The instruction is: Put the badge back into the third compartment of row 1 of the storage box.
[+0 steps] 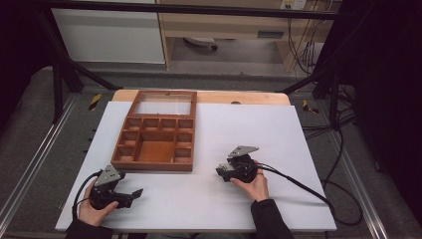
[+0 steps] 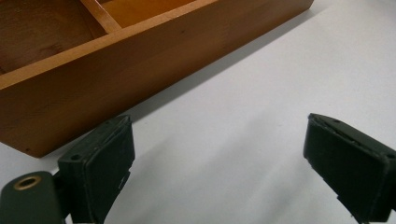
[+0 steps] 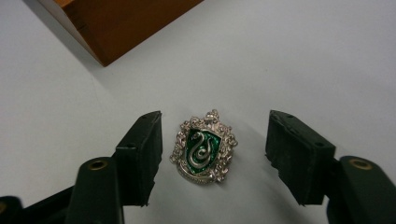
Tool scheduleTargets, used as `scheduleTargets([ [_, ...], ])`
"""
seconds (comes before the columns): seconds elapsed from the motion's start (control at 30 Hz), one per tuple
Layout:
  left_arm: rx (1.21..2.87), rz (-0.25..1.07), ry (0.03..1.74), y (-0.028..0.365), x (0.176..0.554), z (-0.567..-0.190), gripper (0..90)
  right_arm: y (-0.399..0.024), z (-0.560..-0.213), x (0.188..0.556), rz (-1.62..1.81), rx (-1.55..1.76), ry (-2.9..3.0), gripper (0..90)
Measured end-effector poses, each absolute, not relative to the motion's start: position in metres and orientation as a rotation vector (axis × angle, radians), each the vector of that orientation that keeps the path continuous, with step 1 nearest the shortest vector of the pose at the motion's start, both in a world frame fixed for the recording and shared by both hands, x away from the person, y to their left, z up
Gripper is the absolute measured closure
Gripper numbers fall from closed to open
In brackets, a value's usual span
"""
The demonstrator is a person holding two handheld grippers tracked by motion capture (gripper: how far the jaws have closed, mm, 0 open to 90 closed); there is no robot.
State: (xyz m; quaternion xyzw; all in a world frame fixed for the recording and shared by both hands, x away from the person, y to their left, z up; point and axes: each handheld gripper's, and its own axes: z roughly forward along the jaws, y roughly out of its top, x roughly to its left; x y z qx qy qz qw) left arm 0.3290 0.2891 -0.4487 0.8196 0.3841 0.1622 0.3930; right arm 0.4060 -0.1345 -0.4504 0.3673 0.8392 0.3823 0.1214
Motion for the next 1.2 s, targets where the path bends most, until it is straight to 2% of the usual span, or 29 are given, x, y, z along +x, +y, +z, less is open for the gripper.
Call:
scheduleTargets([
  [0.5, 2.078, 0.412, 0.975, 0.2892, 0.3289, -0.4485, 8.6, -0.133, -0.4535, 0.4066, 1.142, 1.103, 2.465, 56.3],
  [0.8, 2.079, 0.412, 0.974, 0.2892, 0.3289, -0.4485, 8.7, -0.1334, -0.4532, 0.4066, 1.144, 1.121, 2.466, 60.3],
  [0.87, 2.079, 0.412, 0.973, 0.2892, 0.3289, -0.4485, 8.7, -0.1341, -0.4522, 0.4062, 1.143, 1.12, 2.462, 64.8],
  [1.13, 2.079, 0.413, 0.973, 0.289, 0.3291, -0.4486, 8.8, -0.1344, -0.4514, 0.4056, 1.15, 1.128, 2.466, 65.8],
  [1.2, 2.079, 0.412, 0.973, 0.2889, 0.329, -0.4486, 8.9, -0.1347, -0.4496, 0.405, 1.168, 1.121, 2.456, 70.9],
])
